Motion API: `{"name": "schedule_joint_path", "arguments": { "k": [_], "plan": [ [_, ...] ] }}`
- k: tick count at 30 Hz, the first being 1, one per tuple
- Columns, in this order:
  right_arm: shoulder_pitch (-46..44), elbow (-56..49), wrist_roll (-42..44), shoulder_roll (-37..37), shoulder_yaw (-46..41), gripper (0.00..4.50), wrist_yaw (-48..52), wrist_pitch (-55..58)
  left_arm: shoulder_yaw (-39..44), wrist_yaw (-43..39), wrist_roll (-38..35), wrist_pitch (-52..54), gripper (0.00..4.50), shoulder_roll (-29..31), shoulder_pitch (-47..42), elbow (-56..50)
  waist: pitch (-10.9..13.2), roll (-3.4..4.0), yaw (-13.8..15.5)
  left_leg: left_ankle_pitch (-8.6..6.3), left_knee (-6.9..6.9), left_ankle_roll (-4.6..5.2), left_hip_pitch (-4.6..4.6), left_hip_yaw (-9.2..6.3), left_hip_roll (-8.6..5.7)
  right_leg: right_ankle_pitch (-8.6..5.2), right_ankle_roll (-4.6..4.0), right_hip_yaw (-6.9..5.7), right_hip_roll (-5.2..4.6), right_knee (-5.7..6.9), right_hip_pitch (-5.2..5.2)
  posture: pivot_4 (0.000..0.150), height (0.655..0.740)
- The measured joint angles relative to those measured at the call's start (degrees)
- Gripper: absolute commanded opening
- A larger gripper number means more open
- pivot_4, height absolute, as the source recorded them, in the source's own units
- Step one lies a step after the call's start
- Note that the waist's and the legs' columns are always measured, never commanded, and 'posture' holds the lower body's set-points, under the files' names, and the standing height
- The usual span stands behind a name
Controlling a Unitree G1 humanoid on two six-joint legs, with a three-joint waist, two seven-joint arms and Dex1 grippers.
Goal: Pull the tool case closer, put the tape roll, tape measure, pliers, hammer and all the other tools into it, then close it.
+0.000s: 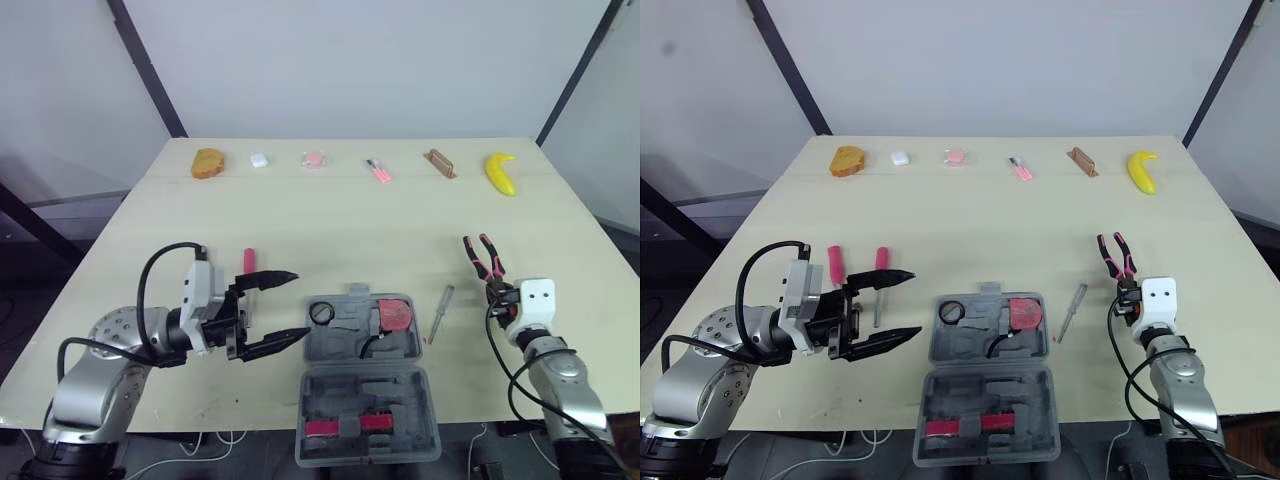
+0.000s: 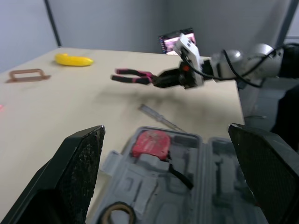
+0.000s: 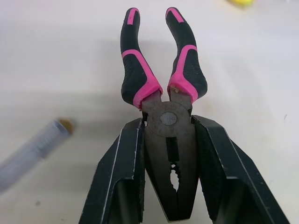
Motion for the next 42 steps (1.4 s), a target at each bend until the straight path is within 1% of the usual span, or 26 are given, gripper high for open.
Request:
{"name": "schedule_joint_path", "arguments": {
  "k": [6, 10, 15, 20, 24, 28, 33, 42],
  "plan": [
    [0.6, -7.4, 4.3, -5.3, 3.0, 0.95, 9.9, 5.3, 2.7, -4.5, -1.7, -1.2, 4.50, 0.9, 2.1, 1.9, 0.0, 0.02, 0.2, 0.00, 0.02, 0.00, -0.01, 0.00, 0.00, 0.00, 0.00, -0.01, -0.01, 0.00, 0.00, 0.150, 0.7400],
    [0.4, -12.6, 6.5, -12.0, 8.0, 0.95, 19.4, 9.9, 5.2, -8.8, -2.1, -2.3, 4.50, 3.6, 4.2, 4.6, 0.0, 0.01, 0.2, 0.00, 0.02, 0.01, -0.02, -0.01, 0.00, 0.00, 0.00, -0.04, 0.00, -0.02, -0.02, 0.150, 0.7400],
    [-3.7, -16.6, 7.5, -16.0, 15.1, 0.95, 28.1, 13.4, 7.4, -12.8, -2.0, -4.8, 4.50, 4.8, 6.5, 7.6, 0.0, -0.01, 0.3, 0.00, 0.05, 0.01, -0.04, -0.03, 0.01, -0.01, -0.01, -0.07, 0.01, -0.01, -0.03, 0.150, 0.7400],
    [-9.4, -18.7, 6.7, -19.1, 22.6, 0.95, 34.6, 16.6, 9.2, -15.6, -1.1, -7.8, 4.50, 5.6, 5.9, 12.5, 0.1, -0.08, 0.7, 0.00, 0.08, 0.01, -0.10, -0.07, 0.00, -0.01, -0.01, -0.13, -0.01, -0.02, -0.04, 0.150, 0.7400],
    [-13.5, -18.7, 4.5, -19.7, 28.7, 0.95, 37.5, 19.1, 9.3, -16.6, -0.3, -9.4, 4.50, 6.5, 5.8, 14.2, 0.1, -0.10, 0.7, 0.00, 0.08, 0.01, -0.11, -0.07, 0.00, 0.00, -0.01, -0.13, -0.03, -0.02, -0.06, 0.150, 0.7400],
    [-17.4, -18.8, 2.1, -19.8, 33.0, 0.95, 39.0, 21.4, 9.3, -17.2, 0.2, -10.2, 4.50, 6.7, 5.8, 15.1, 0.1, -0.11, 0.7, 0.00, 0.08, 0.01, -0.12, -0.07, 0.00, 0.00, -0.01, -0.14, -0.04, -0.02, -0.07, 0.150, 0.7400],
    [-23.4, -18.0, -3.2, -20.9, 39.0, 0.95, 41.5, 22.6, 9.2, -17.5, 1.2, -10.7, 4.50, 7.2, 5.3, 16.4, 0.1, -0.12, 0.7, 0.00, 0.08, 0.00, -0.14, -0.08, 0.00, 0.00, -0.01, -0.17, -0.04, -0.01, -0.11, 0.150, 0.7400],
    [-25.4, -15.0, -7.9, -19.2, 42.7, 0.95, 42.7, 22.5, 8.8, -17.6, 1.5, -11.2, 4.50, 7.2, 4.4, 17.6, 0.1, -0.13, 0.5, 0.00, 0.08, 0.00, -0.24, -0.05, 0.00, 0.00, -0.02, -0.16, -0.05, 0.04, -0.22, 0.150, 0.7400]
  ]
}}
